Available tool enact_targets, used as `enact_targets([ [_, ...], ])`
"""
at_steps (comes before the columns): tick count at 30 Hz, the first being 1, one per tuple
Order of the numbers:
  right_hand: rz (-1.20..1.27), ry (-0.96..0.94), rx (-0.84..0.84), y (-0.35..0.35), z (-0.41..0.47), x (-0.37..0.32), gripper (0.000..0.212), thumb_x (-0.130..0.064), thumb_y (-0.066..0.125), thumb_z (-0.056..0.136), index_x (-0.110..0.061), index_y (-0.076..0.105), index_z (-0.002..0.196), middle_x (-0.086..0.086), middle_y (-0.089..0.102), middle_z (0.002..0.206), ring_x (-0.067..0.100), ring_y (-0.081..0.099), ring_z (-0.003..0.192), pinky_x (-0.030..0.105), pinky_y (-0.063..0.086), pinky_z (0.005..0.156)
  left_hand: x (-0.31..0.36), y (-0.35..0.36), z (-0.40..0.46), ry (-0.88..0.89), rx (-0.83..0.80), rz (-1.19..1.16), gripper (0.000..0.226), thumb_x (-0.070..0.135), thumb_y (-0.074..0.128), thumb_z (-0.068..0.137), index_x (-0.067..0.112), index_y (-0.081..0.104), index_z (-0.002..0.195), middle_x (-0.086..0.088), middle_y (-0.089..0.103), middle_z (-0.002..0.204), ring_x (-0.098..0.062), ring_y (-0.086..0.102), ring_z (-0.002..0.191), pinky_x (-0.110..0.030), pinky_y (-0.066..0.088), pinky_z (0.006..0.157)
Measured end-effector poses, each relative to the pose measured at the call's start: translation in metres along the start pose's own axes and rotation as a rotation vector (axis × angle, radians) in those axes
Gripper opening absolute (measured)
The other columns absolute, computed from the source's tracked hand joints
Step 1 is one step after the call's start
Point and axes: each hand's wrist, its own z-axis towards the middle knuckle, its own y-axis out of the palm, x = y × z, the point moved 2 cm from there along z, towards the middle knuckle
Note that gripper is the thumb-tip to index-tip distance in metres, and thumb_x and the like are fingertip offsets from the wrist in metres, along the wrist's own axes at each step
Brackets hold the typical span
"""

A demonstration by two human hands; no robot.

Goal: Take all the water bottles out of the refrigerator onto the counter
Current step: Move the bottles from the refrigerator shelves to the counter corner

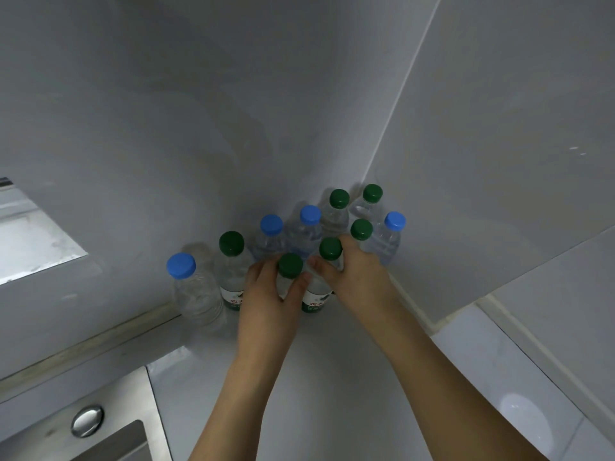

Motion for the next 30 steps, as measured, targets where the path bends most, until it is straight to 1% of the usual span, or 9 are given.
enact_targets([
  [3, -0.005, 0.025, -0.047, -0.004, -0.004, 0.0, 0.031, -0.042, 0.063, 0.091, -0.022, 0.054, 0.112, -0.009, 0.056, 0.093, 0.011, 0.057, 0.087, 0.015, 0.038, 0.06, 0.001, 0.001, -0.002, 0.014, 0.018, 0.026, 0.03, 0.04, 0.063, 0.092, 0.027, 0.057, 0.118, 0.011, 0.05, 0.118, -0.005, 0.051, 0.101, -0.008, 0.035, 0.077],
  [5, -0.021, 0.04, -0.055, -0.008, -0.012, 0.001, 0.035, -0.043, 0.062, 0.091, -0.023, 0.053, 0.118, -0.009, 0.055, 0.091, 0.013, 0.058, 0.088, 0.023, 0.04, 0.065, 0.004, 0.002, -0.004, 0.021, 0.023, 0.044, 0.034, 0.04, 0.062, 0.092, 0.023, 0.055, 0.121, 0.009, 0.051, 0.12, -0.007, 0.051, 0.104, -0.016, 0.037, 0.082],
  [7, -0.055, 0.065, -0.057, -0.014, -0.025, 0.002, 0.043, -0.044, 0.06, 0.092, -0.023, 0.05, 0.128, -0.006, 0.057, 0.094, 0.013, 0.057, 0.085, 0.024, 0.04, 0.068, 0.005, 0.002, -0.008, 0.019, 0.018, 0.042, 0.041, 0.039, 0.063, 0.092, 0.02, 0.053, 0.127, 0.005, 0.052, 0.124, -0.01, 0.052, 0.109, -0.022, 0.038, 0.088],
  [9, -0.085, 0.104, -0.049, -0.026, -0.042, 0.005, 0.049, -0.044, 0.059, 0.092, -0.022, 0.047, 0.135, 0.0, 0.062, 0.106, 0.014, 0.057, 0.088, 0.025, 0.042, 0.073, 0.006, 0.001, -0.015, 0.025, 0.02, 0.051, 0.047, 0.037, 0.064, 0.091, 0.018, 0.049, 0.132, 0.001, 0.053, 0.129, -0.014, 0.052, 0.116, -0.024, 0.039, 0.092],
  [12, -0.089, 0.123, 0.015, -0.047, -0.065, 0.016, 0.047, -0.038, 0.06, 0.092, -0.021, 0.049, 0.134, 0.004, 0.061, 0.124, 0.021, 0.059, 0.108, 0.029, 0.046, 0.086, 0.013, -0.001, -0.026, 0.035, 0.097, 0.046, 0.055, 0.034, 0.065, 0.091, 0.017, 0.043, 0.138, -0.002, 0.051, 0.136, -0.017, 0.049, 0.125, -0.025, 0.039, 0.098],
  [17, -0.145, 0.141, 0.127, -0.095, -0.117, 0.028, 0.048, -0.031, 0.059, 0.093, -0.021, 0.046, 0.138, -0.001, 0.049, 0.14, 0.017, 0.05, 0.123, 0.018, 0.033, 0.09, 0.059, 0.008, -0.054, 0.182, 0.173, 0.05, 0.064, 0.03, 0.059, 0.096, 0.017, 0.029, 0.151, -0.005, 0.03, 0.156, -0.019, 0.027, 0.144, -0.035, 0.029, 0.117],
  [20, -0.157, 0.16, 0.21, -0.126, -0.154, 0.042, 0.05, -0.027, 0.059, 0.093, -0.02, 0.044, 0.14, -0.002, 0.044, 0.144, 0.015, 0.045, 0.129, 0.016, 0.029, 0.095, 0.091, 0.032, -0.077, 0.33, 0.076, 0.117, 0.061, 0.029, 0.056, 0.098, 0.014, 0.031, 0.151, -0.008, 0.029, 0.157, -0.019, 0.025, 0.145, -0.027, 0.024, 0.115],
  [24, -0.178, 0.231, 0.321, -0.171, -0.216, 0.068, 0.052, -0.028, 0.06, 0.092, -0.02, 0.042, 0.14, -0.003, 0.041, 0.145, 0.015, 0.043, 0.13, 0.018, 0.03, 0.098, 0.126, 0.084, -0.121, 0.538, -0.142, 0.203, 0.056, 0.031, 0.054, 0.098, 0.013, 0.037, 0.148, -0.009, 0.035, 0.155, -0.026, 0.028, 0.145, -0.04, 0.03, 0.117],
  [30, -0.199, 0.419, 0.483, -0.232, -0.33, 0.113, 0.052, -0.028, 0.057, 0.093, -0.022, 0.039, 0.142, -0.005, 0.039, 0.146, 0.017, 0.045, 0.127, 0.023, 0.037, 0.093, 0.165, 0.158, -0.213, 0.741, -0.409, 0.227, 0.052, 0.027, 0.052, 0.1, 0.011, 0.038, 0.148, -0.007, 0.033, 0.156, -0.026, 0.024, 0.146, -0.048, 0.025, 0.119],
])
